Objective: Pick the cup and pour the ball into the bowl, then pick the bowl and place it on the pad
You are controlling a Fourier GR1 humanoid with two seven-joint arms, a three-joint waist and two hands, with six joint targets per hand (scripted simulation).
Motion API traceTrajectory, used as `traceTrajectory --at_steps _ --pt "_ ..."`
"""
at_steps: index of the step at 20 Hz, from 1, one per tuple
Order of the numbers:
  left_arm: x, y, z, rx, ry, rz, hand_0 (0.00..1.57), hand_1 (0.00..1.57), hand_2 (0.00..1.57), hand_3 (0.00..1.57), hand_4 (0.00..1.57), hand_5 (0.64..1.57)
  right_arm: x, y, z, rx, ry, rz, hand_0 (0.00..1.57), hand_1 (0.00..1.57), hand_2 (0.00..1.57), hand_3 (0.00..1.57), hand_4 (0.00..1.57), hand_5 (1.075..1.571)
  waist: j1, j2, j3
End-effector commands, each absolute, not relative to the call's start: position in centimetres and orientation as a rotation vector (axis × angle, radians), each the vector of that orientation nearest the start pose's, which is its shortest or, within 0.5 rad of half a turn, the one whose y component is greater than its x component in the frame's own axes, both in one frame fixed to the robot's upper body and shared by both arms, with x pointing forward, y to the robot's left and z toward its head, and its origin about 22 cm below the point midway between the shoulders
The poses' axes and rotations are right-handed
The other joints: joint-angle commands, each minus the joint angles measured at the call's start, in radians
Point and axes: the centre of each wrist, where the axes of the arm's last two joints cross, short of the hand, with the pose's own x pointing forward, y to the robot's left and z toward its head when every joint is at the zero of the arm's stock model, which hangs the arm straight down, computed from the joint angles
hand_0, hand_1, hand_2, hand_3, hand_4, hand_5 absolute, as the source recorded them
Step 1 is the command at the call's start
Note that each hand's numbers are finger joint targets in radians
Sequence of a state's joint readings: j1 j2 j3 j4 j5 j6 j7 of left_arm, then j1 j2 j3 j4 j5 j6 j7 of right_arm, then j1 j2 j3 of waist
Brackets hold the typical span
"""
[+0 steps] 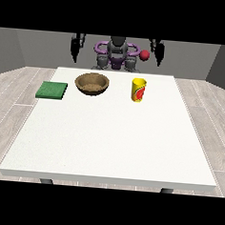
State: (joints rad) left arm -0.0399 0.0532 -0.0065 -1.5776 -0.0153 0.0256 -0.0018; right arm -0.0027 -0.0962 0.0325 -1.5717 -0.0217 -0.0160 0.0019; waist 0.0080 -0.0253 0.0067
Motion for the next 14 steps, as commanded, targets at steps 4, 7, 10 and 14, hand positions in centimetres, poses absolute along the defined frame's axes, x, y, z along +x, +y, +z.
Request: traceTrajectory --at_steps 4,7,10,14 --pt "25.4 24.0 4.1 0.07 -1.64 -0.084 0.0 0.0 0.0 0.0 0.0 1.524 24.4 -25.0 3.0 -0.07 -1.583 0.096 0.0 0.0 0.0 0.0 0.0 1.568 -0.008 -0.229 -0.006" --pt "21.8 21.7 1.4 -0.131 -1.584 0.098 0.0 0.0 0.0 0.0 0.0 1.524 19.9 -26.9 -2.3 -0.029 -1.513 -0.103 0.0 0.0 0.0 0.0 0.0 1.568 0.003 -0.289 -0.0047" --pt "20.5 18.0 2.9 -0.293 -1.614 0.084 0.0 0.0 0.0 0.0 0.0 1.536 23.0 -27.8 0.7 -0.102 -1.587 -0.079 0.0 0.0 0.0 0.0 0.0 1.566 0.06 -0.266 -0.0066" --pt "19.3 20.3 4.4 -0.193 -1.732 0.054 0.0 0.0 0.0 0.0 0.0 1.507 22.4 -27.3 1.5 -0.051 -1.67 -0.093 0.0 0.0 0.0 0.0 0.0 1.566 0.031 -0.136 -0.0068"
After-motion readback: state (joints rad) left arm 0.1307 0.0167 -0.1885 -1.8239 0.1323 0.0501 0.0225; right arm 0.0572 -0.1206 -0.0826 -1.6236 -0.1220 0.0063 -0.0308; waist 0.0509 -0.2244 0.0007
